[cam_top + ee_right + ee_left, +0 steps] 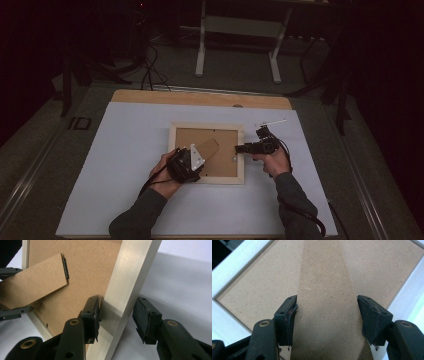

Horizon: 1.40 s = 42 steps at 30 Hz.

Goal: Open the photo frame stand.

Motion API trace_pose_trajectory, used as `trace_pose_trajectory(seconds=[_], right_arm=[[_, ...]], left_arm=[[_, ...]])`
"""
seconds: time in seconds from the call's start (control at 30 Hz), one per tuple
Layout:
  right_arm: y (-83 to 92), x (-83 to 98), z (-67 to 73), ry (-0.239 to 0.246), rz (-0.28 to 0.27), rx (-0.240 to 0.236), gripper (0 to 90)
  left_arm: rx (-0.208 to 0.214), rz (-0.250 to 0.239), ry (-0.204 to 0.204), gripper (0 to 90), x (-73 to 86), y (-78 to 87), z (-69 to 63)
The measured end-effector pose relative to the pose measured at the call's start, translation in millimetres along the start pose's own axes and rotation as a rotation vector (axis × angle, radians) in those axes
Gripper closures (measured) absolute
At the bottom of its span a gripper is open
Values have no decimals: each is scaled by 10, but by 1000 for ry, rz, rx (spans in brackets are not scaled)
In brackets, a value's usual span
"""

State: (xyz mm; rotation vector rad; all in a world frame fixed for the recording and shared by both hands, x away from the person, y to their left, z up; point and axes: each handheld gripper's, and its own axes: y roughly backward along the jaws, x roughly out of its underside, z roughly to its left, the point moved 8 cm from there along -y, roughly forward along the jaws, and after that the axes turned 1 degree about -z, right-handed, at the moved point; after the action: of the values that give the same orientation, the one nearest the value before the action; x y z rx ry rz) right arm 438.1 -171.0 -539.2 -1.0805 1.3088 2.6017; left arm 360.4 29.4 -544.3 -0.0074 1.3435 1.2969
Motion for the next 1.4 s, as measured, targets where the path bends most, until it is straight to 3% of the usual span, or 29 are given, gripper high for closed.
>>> trace_pose_trajectory(seconds=[0.13, 0.27, 0.4, 0.5, 0.63, 0.87, 0.97, 1.4], right_arm=[[-1, 5, 1, 0, -12, 7, 567], [-3, 8, 3, 0, -21, 14, 567], [-1, 14, 2, 1, -25, 17, 564], [4, 25, 3, 2, -23, 19, 561], [13, 31, 2, 10, -26, 23, 559], [28, 29, 14, 22, -31, 23, 559], [46, 30, 27, 33, -33, 21, 559], [82, 20, 25, 46, -54, 39, 561]], left_arm=[[70, 6, 68, 367, -5, 7, 30], [166, -15, 170, 353, -25, 37, 74], [304, -37, 332, 345, -33, 80, 143], [359, -25, 397, 358, -9, 95, 206], [405, 19, 412, 377, 43, 69, 210], [429, 58, 430, 425, 44, 17, 193], [426, 67, 405, 475, 22, 19, 172], [378, 56, 358, 484, -35, 38, 146]])
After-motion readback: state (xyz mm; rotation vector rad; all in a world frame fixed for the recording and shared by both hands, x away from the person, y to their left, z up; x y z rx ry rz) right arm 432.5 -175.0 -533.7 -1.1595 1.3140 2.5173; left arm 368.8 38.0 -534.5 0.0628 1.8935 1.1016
